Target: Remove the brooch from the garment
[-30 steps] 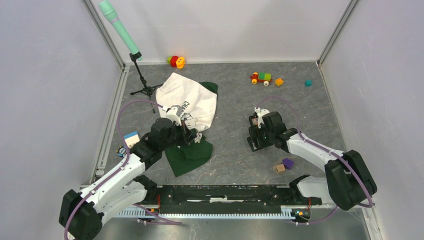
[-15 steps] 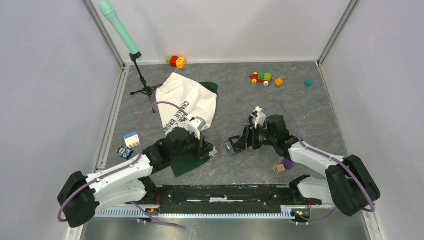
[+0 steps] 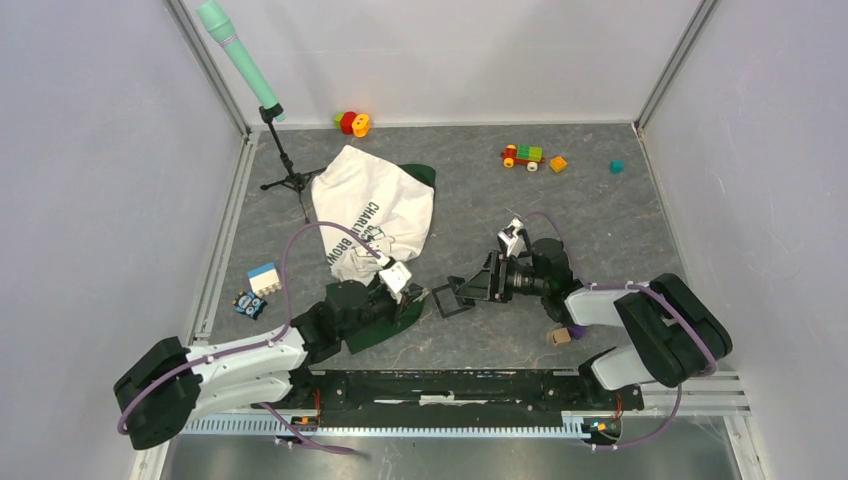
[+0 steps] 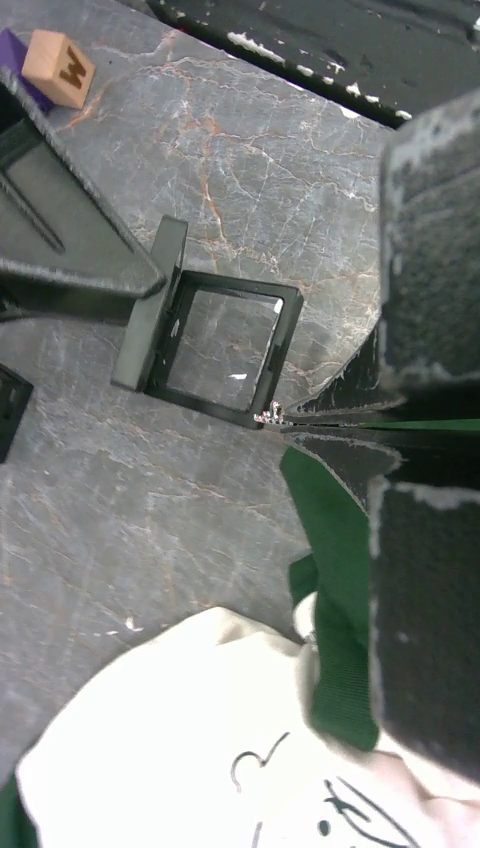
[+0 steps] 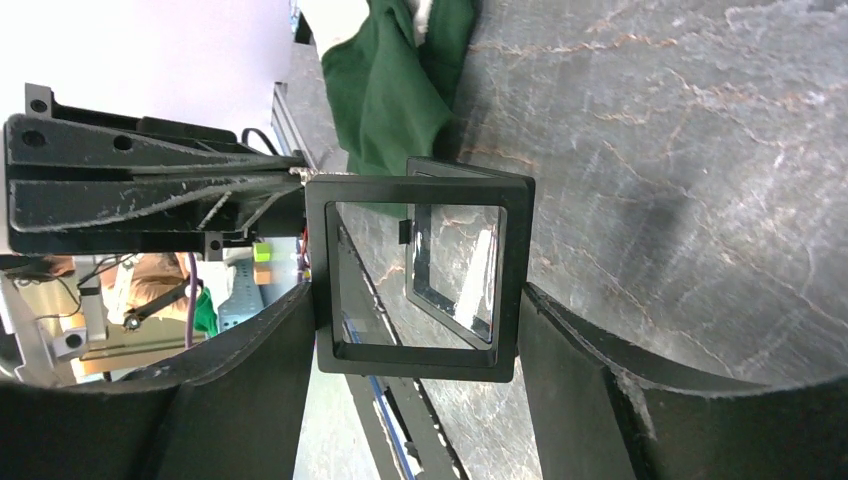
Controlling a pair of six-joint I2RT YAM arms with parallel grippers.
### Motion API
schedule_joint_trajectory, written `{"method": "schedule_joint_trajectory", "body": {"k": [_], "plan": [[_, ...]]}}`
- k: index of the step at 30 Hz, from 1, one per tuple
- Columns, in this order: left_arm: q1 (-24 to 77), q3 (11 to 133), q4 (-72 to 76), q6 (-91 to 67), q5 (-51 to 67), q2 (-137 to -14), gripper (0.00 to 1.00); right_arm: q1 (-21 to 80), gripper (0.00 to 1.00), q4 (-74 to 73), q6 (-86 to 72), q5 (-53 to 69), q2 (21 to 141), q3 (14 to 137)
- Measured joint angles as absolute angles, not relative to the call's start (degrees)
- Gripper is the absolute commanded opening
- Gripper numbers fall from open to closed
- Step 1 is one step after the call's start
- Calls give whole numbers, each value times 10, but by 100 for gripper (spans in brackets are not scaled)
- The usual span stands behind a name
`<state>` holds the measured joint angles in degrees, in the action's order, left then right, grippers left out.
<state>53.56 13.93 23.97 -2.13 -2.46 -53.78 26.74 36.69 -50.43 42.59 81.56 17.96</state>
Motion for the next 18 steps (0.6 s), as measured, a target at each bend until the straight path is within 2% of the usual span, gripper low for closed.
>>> {"method": "schedule_joint_trajectory", "body": {"k": [7, 18], "plan": [[538, 126, 342, 54, 7, -570, 2, 267, 64, 437, -543, 445, 852, 180], [538, 117, 436, 91, 74, -634, 2, 273, 64, 454, -549, 450, 868, 180]]}}
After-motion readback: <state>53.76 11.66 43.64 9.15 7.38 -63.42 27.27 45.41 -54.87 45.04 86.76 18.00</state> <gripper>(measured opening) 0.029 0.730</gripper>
